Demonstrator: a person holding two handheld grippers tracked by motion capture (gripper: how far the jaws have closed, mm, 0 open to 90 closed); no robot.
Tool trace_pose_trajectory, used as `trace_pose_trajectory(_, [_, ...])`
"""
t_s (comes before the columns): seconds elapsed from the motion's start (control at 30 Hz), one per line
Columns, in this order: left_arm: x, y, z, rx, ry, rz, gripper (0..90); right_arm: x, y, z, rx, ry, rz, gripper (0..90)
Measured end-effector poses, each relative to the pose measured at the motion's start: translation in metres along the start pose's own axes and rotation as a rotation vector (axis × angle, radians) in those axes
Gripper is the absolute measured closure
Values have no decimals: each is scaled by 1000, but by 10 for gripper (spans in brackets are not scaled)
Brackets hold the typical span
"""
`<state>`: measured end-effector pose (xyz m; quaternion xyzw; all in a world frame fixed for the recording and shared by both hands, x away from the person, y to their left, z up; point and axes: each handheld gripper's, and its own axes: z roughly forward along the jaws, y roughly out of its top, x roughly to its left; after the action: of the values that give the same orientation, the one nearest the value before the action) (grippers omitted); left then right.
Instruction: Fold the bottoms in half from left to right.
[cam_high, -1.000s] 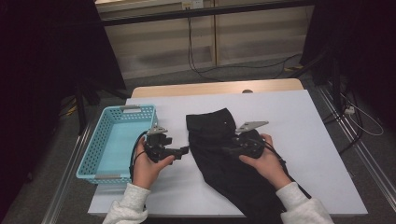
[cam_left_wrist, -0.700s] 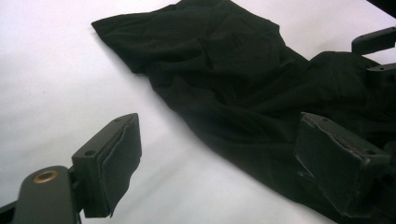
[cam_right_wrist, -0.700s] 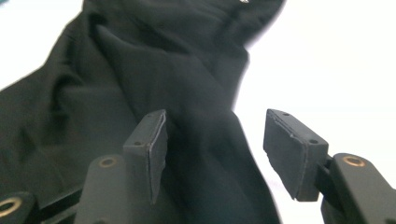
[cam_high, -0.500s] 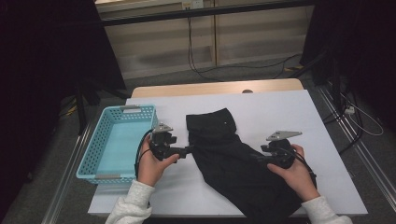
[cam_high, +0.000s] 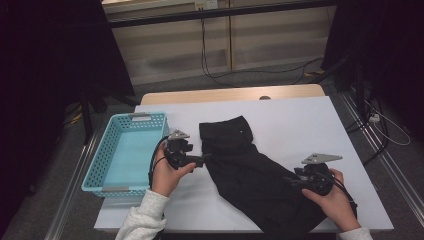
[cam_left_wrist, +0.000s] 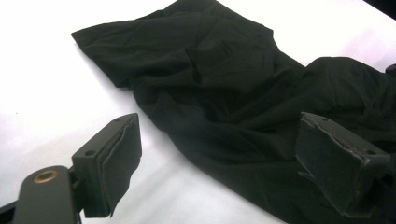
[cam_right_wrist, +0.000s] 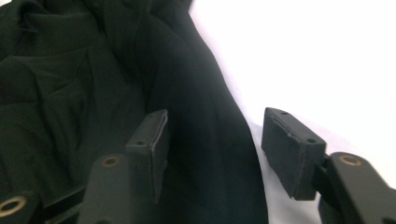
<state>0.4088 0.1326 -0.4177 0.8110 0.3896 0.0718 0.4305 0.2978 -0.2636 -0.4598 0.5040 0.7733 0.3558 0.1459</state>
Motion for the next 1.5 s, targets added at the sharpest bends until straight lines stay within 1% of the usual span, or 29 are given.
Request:
trace_pose_trajectory(0.03, [-1,0,0,1,-3,1,151,0,0,0,0,0,0,454])
trace_pose_trajectory(0.07, [-2,1,1,3,-5,8,151,3,-2,-2,3,1,5,482])
trace_pose_trajectory(0.13, [-3,1,2,4,-11,6,151,4,-3,-3,3,2,5,499])
trace_pose_trajectory(0.17, [-4,1,3,5,-8,7,151,8,-4,-4,2,-8,-2,547])
trace_pose_trajectory(0.2, [-4,1,3,5,-8,7,151,8,-4,-4,2,-8,-2,547])
trace_pose_trajectory(0.23, [-4,1,4,10,-9,8,151,8,-4,-4,5,-11,-3,574])
trace_pose_trajectory(0.27, [-4,1,4,9,-9,10,151,8,-4,-5,11,-6,3,631])
trace_pose_trajectory(0.3, [-3,1,4,13,-9,15,151,5,-5,-5,13,-4,9,729])
trace_pose_trajectory(0.33, [-3,1,4,13,-9,15,151,5,-5,-5,13,-4,9,729])
trace_pose_trajectory(0.37, [-4,1,4,5,-5,12,151,4,-5,-6,12,5,20,760])
trace_pose_trajectory(0.4, [-4,2,4,4,-7,12,151,2,-5,-6,14,31,37,803])
trace_pose_trajectory(0.43, [-4,2,4,3,-6,10,151,-1,-6,-6,16,71,48,842])
trace_pose_trajectory(0.47, [-4,2,4,3,-6,10,151,-1,-6,-6,16,71,48,842])
trace_pose_trajectory(0.57, [-4,2,4,4,-4,11,150,-6,-6,-6,18,107,60,877])
trace_pose_trajectory(0.67, [-4,3,3,6,-7,15,150,-8,-6,-6,19,108,61,878])
trace_pose_trajectory(0.83, [-4,3,2,3,-6,12,150,-11,-6,-8,14,89,52,881])
trace_pose_trajectory(0.87, [-4,3,2,5,-11,12,150,-11,-6,-8,14,89,52,881])
trace_pose_trajectory(0.97, [-3,3,2,4,-8,6,149,-16,-7,-8,9,92,55,881])
trace_pose_trajectory(1.07, [-1,3,2,-4,-3,4,149,-18,-7,-9,8,94,58,881])
trace_pose_trajectory(1.1, [-1,3,2,3,-4,9,148,-23,-7,-11,4,86,54,881])
trace_pose_trajectory(1.17, [-1,3,2,-3,-4,3,148,-24,-7,-11,6,83,56,881])
trace_pose_trajectory(1.27, [1,2,3,2,-3,0,148,-36,-9,-16,-3,72,85,881])
trace_pose_trajectory(1.3, [1,2,3,4,-1,-2,148,-40,-10,-18,-8,65,88,882])
trace_pose_trajectory(1.37, [2,2,3,2,3,-7,148,-48,-11,-22,-10,44,106,881])
trace_pose_trajectory(1.47, [3,2,5,7,7,-5,147,-59,-14,-25,-17,-3,122,881])
trace_pose_trajectory(1.5, [3,2,6,10,10,-3,147,-62,-14,-26,-23,-8,133,880])
